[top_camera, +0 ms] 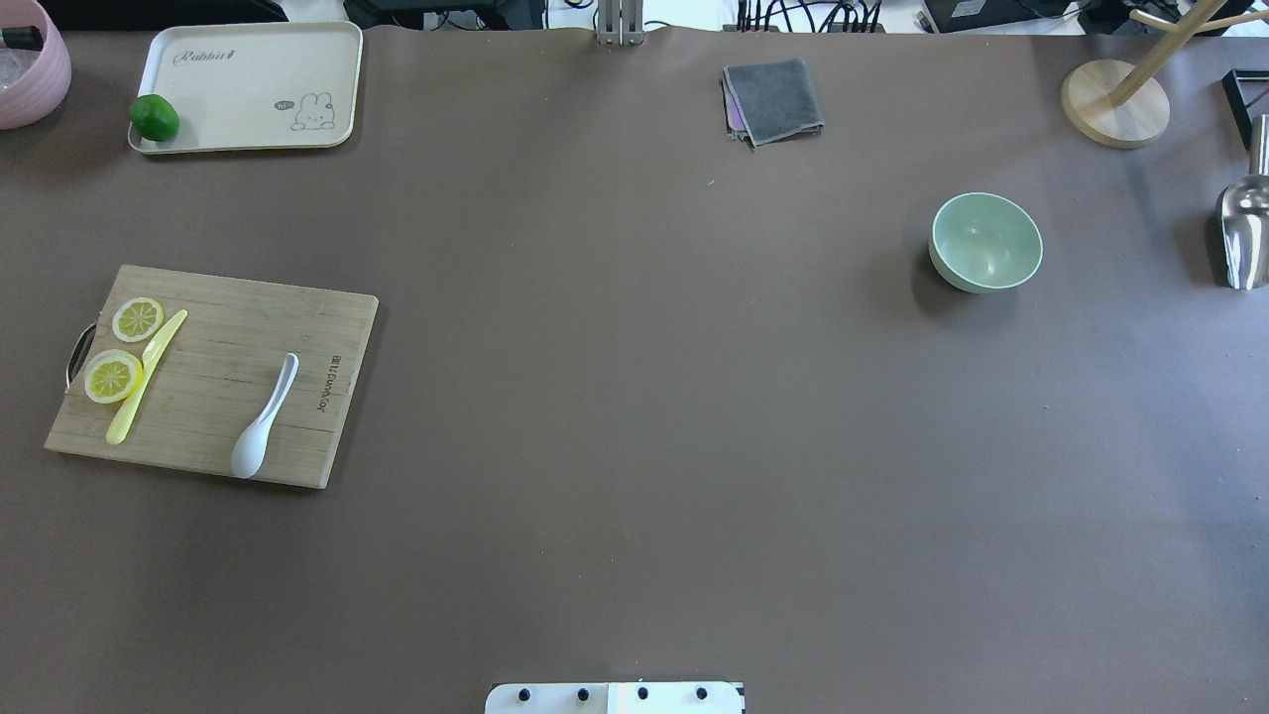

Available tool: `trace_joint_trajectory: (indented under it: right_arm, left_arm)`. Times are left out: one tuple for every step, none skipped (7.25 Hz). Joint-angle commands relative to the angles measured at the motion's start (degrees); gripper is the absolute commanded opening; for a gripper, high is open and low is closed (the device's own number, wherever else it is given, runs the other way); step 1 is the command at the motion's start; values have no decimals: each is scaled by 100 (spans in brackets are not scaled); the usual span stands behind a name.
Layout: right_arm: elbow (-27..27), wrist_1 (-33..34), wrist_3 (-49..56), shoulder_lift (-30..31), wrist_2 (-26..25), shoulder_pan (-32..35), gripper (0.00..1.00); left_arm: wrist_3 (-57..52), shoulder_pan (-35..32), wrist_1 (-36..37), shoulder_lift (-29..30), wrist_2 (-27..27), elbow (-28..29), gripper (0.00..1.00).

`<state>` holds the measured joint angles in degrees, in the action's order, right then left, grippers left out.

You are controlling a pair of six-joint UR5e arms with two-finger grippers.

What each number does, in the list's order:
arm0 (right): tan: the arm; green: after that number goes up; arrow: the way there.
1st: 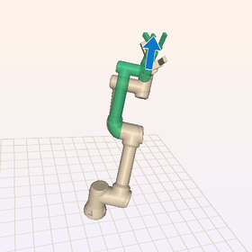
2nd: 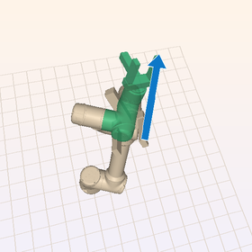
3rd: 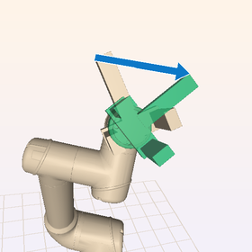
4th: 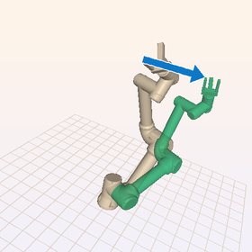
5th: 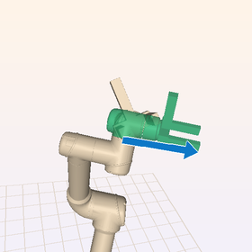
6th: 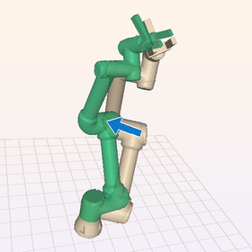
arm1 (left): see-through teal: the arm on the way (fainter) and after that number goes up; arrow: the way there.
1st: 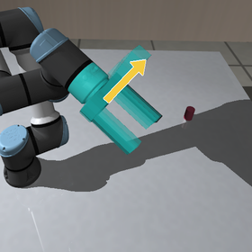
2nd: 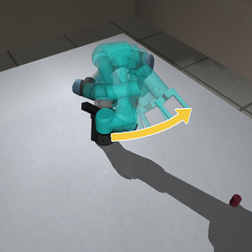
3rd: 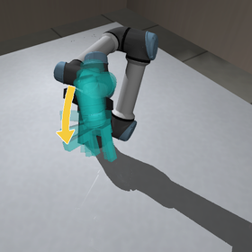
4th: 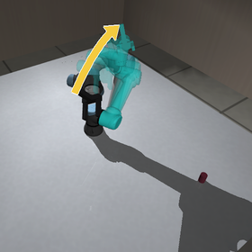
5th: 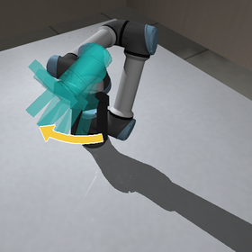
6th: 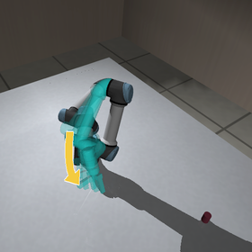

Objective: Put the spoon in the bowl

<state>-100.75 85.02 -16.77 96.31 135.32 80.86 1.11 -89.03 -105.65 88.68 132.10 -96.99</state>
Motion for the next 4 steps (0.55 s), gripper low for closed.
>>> trace_joint_trajectory:
  right_arm:
    - [-7,-3,-1,-7,-6,0,100]
    - [-7,-3,-1,-7,3,0,100]
    - [-7,-3,-1,-7,-6,0,100]
    - [11,6,-1,1,-6,0,100]
  left_arm:
    - [3,9,9,9,-8,31,98]
    - [3,9,1,9,-8,22,98]
    - [3,9,0,9,-8,14,98]
    - [3,9,0,17,0,-4,98]
